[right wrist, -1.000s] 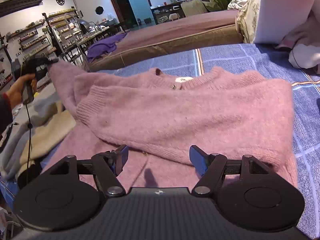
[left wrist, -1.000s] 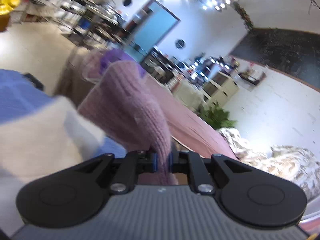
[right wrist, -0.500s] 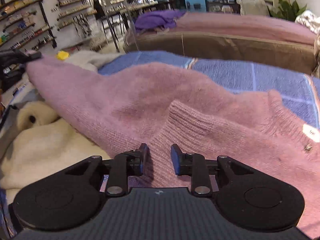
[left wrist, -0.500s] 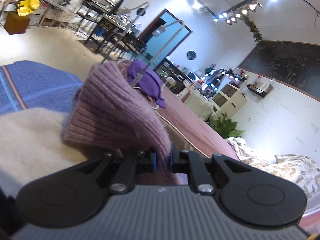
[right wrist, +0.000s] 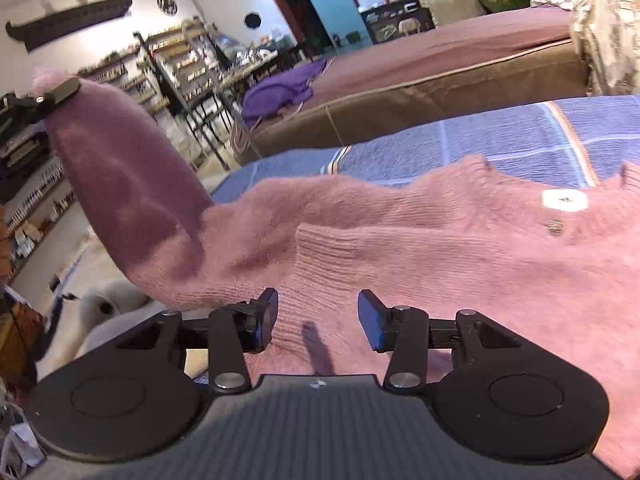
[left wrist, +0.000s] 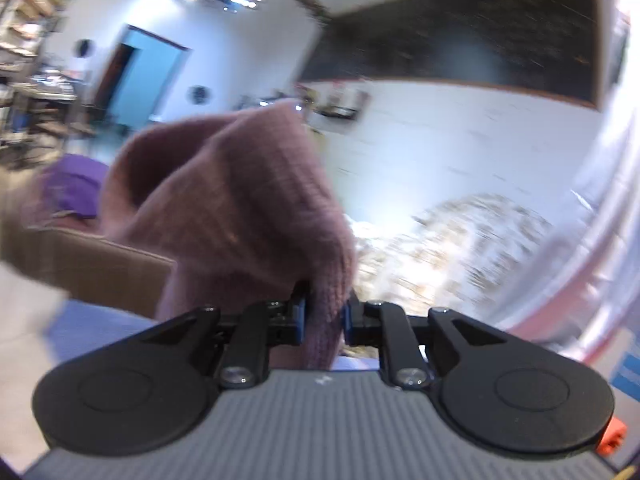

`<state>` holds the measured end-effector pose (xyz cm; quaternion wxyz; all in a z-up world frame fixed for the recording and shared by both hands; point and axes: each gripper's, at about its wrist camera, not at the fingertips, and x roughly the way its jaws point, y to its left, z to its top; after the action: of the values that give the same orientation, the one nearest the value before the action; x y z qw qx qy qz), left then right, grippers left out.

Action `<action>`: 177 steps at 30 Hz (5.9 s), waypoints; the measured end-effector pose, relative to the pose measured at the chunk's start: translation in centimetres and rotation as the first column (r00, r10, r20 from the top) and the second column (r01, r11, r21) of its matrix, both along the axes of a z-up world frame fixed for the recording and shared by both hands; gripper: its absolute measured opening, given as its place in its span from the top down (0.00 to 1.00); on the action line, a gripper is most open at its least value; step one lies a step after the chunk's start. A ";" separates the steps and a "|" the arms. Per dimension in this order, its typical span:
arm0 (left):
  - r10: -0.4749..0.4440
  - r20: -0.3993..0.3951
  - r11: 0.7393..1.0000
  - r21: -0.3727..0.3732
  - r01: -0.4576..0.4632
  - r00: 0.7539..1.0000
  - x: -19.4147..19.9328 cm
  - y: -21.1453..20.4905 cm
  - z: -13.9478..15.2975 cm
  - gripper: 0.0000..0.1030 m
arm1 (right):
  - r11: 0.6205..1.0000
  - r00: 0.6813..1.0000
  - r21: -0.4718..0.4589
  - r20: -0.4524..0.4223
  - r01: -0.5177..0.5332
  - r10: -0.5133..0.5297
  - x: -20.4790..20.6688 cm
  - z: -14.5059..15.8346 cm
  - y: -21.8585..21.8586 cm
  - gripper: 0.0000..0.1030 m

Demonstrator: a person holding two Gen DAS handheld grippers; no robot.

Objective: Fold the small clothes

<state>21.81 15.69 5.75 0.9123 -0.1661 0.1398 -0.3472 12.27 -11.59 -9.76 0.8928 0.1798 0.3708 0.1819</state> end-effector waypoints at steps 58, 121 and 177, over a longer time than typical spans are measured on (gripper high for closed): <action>0.080 -0.293 0.764 0.632 0.130 0.953 -10.2 -12.4 -14.2 0.10 | 0.969 0.970 -0.038 0.019 0.243 -0.242 -8.4 7.4 -22.7 0.71; 0.229 -0.275 0.811 0.585 -0.027 0.934 -4.8 -5.8 -17.6 0.60 | 0.979 0.956 -0.034 -0.225 -0.203 0.190 15.1 1.7 0.5 0.10; 0.114 -0.112 0.813 0.582 -0.028 0.987 -11.8 -9.0 -12.0 0.10 | 0.902 0.706 0.233 -0.563 -0.363 0.429 19.0 -2.6 3.1 0.83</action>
<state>10.00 6.73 -6.25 0.9197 0.0892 0.2968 -0.2412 31.23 -8.53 -12.33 0.6572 0.1906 0.6544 0.3217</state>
